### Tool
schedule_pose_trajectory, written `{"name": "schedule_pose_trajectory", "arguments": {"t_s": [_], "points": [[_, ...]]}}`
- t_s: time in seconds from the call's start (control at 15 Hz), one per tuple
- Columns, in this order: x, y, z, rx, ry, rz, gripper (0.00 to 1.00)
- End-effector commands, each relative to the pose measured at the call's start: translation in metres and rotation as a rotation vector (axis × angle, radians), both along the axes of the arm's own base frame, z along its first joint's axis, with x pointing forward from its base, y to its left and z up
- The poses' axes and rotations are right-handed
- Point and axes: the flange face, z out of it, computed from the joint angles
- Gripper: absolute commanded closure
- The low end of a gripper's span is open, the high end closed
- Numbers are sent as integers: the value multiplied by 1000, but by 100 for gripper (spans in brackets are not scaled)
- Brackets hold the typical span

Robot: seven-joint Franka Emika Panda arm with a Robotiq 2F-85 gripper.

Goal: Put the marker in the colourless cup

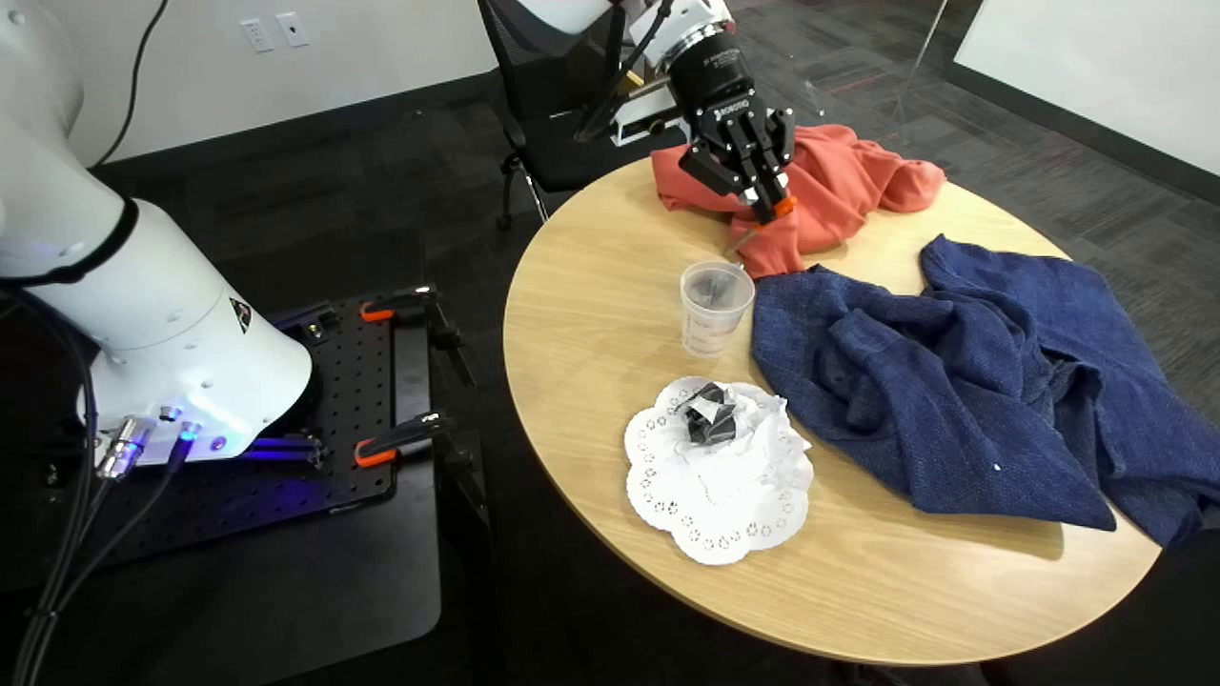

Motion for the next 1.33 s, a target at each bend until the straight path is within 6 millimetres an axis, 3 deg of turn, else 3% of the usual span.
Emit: {"name": "schedule_pose_trajectory", "arguments": {"t_s": [0.0, 0.53, 1.27], "points": [[7, 5, -8, -65, -60, -57, 96], [7, 18, -37, -134, -20, -101, 96], [2, 28, -98, -154, 93, -77, 96]]}}
